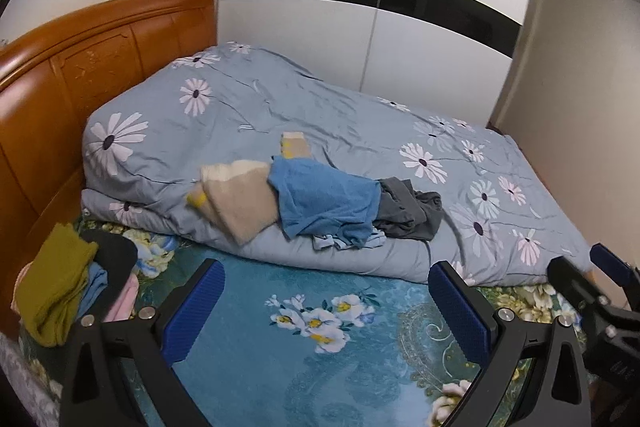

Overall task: Fold clothes
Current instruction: 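Move both tools toward the clothes pile on the bed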

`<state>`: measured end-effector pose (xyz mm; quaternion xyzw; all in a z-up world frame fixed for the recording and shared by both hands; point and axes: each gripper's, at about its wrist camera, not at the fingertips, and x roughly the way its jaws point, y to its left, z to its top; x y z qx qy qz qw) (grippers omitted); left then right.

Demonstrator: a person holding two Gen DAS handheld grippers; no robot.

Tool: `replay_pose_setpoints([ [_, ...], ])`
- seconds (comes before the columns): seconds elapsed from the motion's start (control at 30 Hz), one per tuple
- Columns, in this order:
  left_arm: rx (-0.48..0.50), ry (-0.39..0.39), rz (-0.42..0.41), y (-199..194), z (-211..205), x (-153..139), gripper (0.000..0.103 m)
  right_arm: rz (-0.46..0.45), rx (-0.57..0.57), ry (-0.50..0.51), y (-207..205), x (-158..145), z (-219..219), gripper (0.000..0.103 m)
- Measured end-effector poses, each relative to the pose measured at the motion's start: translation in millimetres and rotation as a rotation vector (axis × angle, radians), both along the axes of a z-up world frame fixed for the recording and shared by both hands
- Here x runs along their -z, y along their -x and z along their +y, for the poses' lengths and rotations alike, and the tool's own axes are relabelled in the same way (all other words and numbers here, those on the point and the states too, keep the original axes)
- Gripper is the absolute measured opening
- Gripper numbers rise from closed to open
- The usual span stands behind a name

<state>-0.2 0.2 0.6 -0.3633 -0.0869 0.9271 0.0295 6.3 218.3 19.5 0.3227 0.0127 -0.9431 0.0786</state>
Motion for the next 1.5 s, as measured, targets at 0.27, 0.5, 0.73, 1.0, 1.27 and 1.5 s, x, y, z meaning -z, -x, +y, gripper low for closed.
replay_pose_setpoints([
  [0.27,0.029,-0.02,-0.006,3.2,3.6,-11.9,0.103,-0.058,0.013,0.005,32.4,-5.7,-17.6,0.103],
  [0.5,0.018,0.013,0.019,8.6,18.2,-16.5,0.103,-0.009,0.034,-0.003,27.2,-12.6,-11.7,0.103],
  [0.73,0.122,0.082,0.024,21.8,8.3,-7.7,0.103,0.074,0.068,-0.047,14.0,-21.4,-16.0,0.103],
  [1.0,0.191,0.006,0.068,29.4,-25.7,-13.7,0.103,0.073,0.109,-0.057,17.0,-27.4,-53.8,0.103],
  [1.27,0.163,-0.161,0.056,40.2,-69.2,2.1,0.103,0.034,0.115,-0.078,25.3,-20.2,-88.5,0.103],
  [1.5,0.199,-0.254,0.006,55.5,-88.3,10.4,0.103,0.015,0.09,-0.086,37.2,-12.9,-101.9,0.103],
])
